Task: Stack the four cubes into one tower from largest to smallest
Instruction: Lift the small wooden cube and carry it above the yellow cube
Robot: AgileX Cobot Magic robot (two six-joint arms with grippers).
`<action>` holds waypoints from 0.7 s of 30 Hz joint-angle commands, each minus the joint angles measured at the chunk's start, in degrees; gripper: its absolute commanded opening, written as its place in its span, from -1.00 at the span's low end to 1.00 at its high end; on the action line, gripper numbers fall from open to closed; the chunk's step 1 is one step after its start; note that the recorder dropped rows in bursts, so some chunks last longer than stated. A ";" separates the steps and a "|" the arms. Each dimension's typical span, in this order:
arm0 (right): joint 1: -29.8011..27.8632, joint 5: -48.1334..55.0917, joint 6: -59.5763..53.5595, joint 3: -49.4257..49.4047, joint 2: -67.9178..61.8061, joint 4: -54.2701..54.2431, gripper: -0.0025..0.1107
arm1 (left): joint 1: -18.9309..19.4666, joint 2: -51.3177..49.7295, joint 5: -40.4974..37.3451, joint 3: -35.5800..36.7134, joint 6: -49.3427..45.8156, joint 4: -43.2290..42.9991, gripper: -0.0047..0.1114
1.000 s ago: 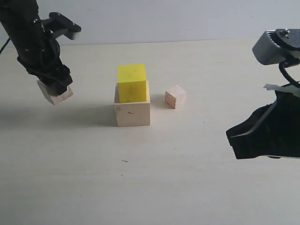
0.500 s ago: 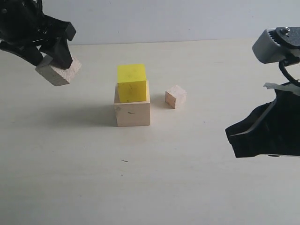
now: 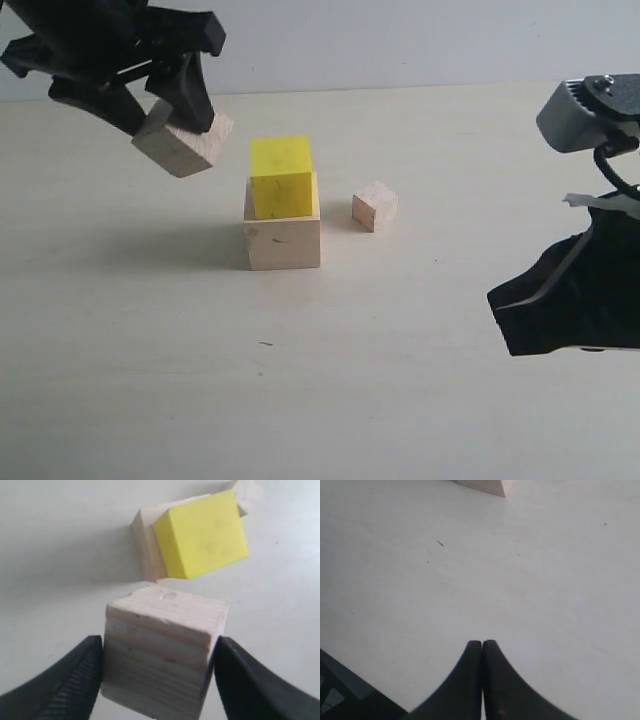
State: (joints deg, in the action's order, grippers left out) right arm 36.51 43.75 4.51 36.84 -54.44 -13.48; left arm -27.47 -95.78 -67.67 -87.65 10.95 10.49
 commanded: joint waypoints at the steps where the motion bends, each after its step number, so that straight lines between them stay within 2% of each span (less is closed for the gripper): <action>1: -0.34 -0.64 -0.29 -2.50 0.43 0.61 -0.96 | -2.65 -0.13 -2.29 -6.09 4.95 -2.97 -0.92; 9: -0.34 -1.34 -0.05 -4.61 0.43 0.61 -0.96 | -6.49 -5.18 -2.29 -14.55 11.86 -5.67 -0.92; 12: -0.34 -1.46 -0.05 -4.61 0.43 0.61 -0.96 | -7.81 -7.23 -2.29 -15.18 13.84 -5.67 -0.92; 21: -0.34 -1.66 -0.05 -4.61 0.43 0.61 -0.96 | -8.16 -12.24 -2.29 -15.18 17.01 -5.67 -0.92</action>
State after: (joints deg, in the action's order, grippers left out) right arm 36.51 42.95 4.51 32.43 -54.44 -13.37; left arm -35.51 -106.99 -70.11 -102.40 26.67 4.97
